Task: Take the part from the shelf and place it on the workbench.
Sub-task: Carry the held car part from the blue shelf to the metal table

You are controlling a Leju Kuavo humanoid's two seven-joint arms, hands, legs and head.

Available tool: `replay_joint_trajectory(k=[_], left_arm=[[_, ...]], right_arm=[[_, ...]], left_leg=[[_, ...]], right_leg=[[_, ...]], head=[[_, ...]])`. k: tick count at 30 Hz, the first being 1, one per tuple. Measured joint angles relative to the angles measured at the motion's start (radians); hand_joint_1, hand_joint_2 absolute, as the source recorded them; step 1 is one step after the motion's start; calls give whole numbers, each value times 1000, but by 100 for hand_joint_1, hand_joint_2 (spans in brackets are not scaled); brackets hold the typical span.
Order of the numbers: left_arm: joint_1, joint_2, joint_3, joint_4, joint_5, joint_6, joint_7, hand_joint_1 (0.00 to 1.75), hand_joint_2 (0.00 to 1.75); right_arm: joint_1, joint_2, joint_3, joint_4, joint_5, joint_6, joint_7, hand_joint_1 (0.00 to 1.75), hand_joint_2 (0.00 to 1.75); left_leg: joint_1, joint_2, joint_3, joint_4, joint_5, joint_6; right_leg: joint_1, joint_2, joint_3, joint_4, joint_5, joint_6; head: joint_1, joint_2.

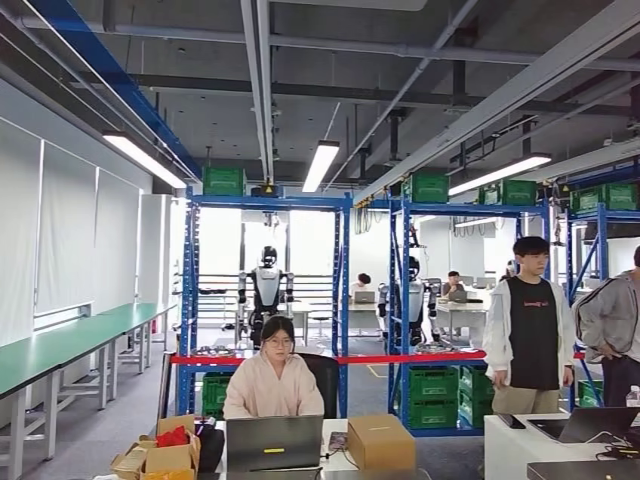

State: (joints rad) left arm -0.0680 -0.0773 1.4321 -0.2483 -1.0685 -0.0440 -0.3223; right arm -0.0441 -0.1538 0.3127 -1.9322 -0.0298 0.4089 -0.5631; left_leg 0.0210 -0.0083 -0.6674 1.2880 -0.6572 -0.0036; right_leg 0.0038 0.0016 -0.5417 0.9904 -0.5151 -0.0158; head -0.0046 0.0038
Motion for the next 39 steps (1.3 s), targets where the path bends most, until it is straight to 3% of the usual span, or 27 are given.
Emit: replay_joint_trajectory(k=[1, 3, 4, 5, 9, 11, 13, 14, 15, 16, 17, 19, 20, 21, 23, 25, 26, 28, 30, 31, 32, 34, 36, 39], left_arm=[[1, 0, 0, 0, 0, 0, 0, 0, 175], [2, 0, 0, 0, 0, 0, 0, 0, 175], [2, 0, 0, 0, 0, 0, 0, 0, 175], [2, 0, 0, 0, 0, -1, 0, 0, 175], [6, 0, 0, 0, 0, 0, -3, 0, 175], [0, 1, 1, 0, 0, 1, -4, 0, 175], [-3, 1, 0, 0, 0, 0, -4, 0, 175], [-2, 1, 0, 0, -1, 0, -4, 0, 175], [-2, 1, 0, 0, -1, 0, -4, 0, 175], [-1, 1, 0, 0, -1, 0, -4, 0, 175], [-2, 1, 0, 0, -1, 0, -4, 0, 175], [-4, 0, 0, 0, -1, 0, -5, 0, 175], [-5, -1, 0, 0, -1, 0, -6, 0, 175], [-5, -2, 1, 1, -2, 0, -6, 0, 175], [-3, -3, 1, 1, -3, -1, -6, 0, 175], [0, -4, 1, 1, -3, -1, -6, 0, 175], [-2, -4, 1, 1, -3, -1, -7, 0, 175], [-5, -3, 1, 1, -3, 0, -7, 0, 175], [-3, -2, 1, 1, -3, 0, -6, 0, 175], [-1, -2, 1, 1, -3, 1, -6, 0, 175], [1, -2, 1, 1, -3, 1, -6, 0, 175], [1, -2, 1, 1, -3, 0, -6, 0, 175], [-1, -2, 1, 1, -3, 0, -6, 0, 175], [0, -2, 1, 1, -3, 0, -7, 0, 175]], right_arm=[[0, 0, 0, 0, 0, 0, 0, 175, 175], [1, 1, 1, 0, 0, 0, 0, 175, 175], [0, 1, 2, 1, 0, 0, 0, 175, 175], [-1, 1, 2, 1, 1, -1, 1, 175, 175], [-4, 1, 5, -1, 4, -3, 2, 175, 175], [-8, 1, 6, -3, 6, -5, 1, 175, 175], [-9, 1, 8, -2, 15, -8, 1, 175, 175], [-8, 1, 8, -1, 23, -11, 1, 175, 175], [-8, 0, 9, 0, 30, -12, 0, 175, 175], [-7, -2, 9, 0, 36, -14, -2, 175, 175], [-7, -4, 10, 1, 39, -14, -3, 175, 175], [-6, -8, 10, 1, 41, -14, -6, 175, 175], [-6, -10, 9, 1, 40, -15, -7, 175, 175], [-6, -12, 9, 1, 40, -15, -8, 175, 175], [-8, -15, 9, -1, 38, -15, -10, 175, 175], [-10, -16, 10, -3, 35, -15, -12, 175, 175], [-10, -16, 10, -3, 31, -15, -14, 175, 175], [-8, -16, 11, -2, 21, -13, -15, 175, 175], [-4, -16, 11, 1, 15, -11, -15, 175, 175], [-3, -16, 11, 2, 13, -10, -15, 175, 175], [-2, -16, 12, 3, 13, -9, -15, 175, 175], [-2, -16, 11, 5, 11, -9, -15, 175, 175], [-1, -16, 11, 5, 10, -9, -15, 175, 175], [-2, -16, 9, 5, 8, -8, -15, 175, 175]], left_leg=[[1, 0, -4, -27, 34, -2], [3, 1, 18, -138, 134, -4], [1, 2, 28, -189, 159, -3], [-1, 4, 34, -217, 173, 2], [-5, 5, 44, -229, 166, 28], [-1, 4, 56, -236, 162, 37], [-1, 1, 65, -239, 153, 43], [-1, -3, 68, -239, 149, 43], [-1, -9, 74, -239, 144, 43], [-2, -17, 81, -239, 138, 42], [-2, -26, 90, -239, 133, 42], [-1, -46, 104, -241, 124, 39], [2, -56, 107, -244, 121, 35], [6, -66, 107, -247, 120, 30], [10, -84, 108, -257, 121, 16], [6, -67, 104, -248, 112, 8], [4, -48, 89, -216, 96, 6], [3, -15, 28, -100, 48, 1], [4, -7, -29, -9, 32, -6], [4, -5, -35, -13, 53, -8], [5, -4, -22, -55, 92, -8], [3, 1, 31, -178, 164, -5], [-1, 4, 60, -239, 179, 4], [-3, 3, 63, -246, 167, 20]], right_leg=[[-1, 1, 13, 0, -9, 2], [-3, 1, 42, 0, -30, 11], [-4, 1, 53, 1, -40, 17], [-3, 1, 58, 3, -48, 24], [-4, 1, 69, 6, -74, 48], [-7, 0, 40, 70, -107, 58], [-9, 0, -42, 207, -151, 66], [-9, 0, -86, 267, -162, 68], [-9, 0, -117, 297, -152, 68], [-9, 1, -129, 287, -121, 67], [-8, 6, -122, 240, -73, 63], [-8, 43, -86, 117, 14, 48], [-6, 61, -72, 77, 35, 40], [-5, 73, -65, 58, 38, 32], [-2, 62, -51, 35, 29, 21], [-7, 42, -27, 2, 24, 14], [-10, 32, -15, -12, 23, 13], [-11, 18, 1, -19, 16, 10], [-11, 8, 15, -18, 4, 10], [-12, 6, 24, -18, -3, 11], [-12, 5, 34, -17, -11, 13], [-10, 2, 54, -12, -30, 23], [-8, 2, 61, -8, -44, 34], [-9, 2, 65, -10, -53, 48]], head=[[0, 0], [0, 0], [0, 0], [-1, 0], [-1, 1], [-1, 1], [-2, 0], [-2, 0], [-2, 0], [-2, 0], [-2, 0], [-1, 0], [-2, 0], [-2, 1], [-3, 1], [-2, 1], [-2, 1], [-2, 0], [-2, 0], [-2, 0], [-2, 0], [-2, 0], [-2, 0], [-2, 0]])
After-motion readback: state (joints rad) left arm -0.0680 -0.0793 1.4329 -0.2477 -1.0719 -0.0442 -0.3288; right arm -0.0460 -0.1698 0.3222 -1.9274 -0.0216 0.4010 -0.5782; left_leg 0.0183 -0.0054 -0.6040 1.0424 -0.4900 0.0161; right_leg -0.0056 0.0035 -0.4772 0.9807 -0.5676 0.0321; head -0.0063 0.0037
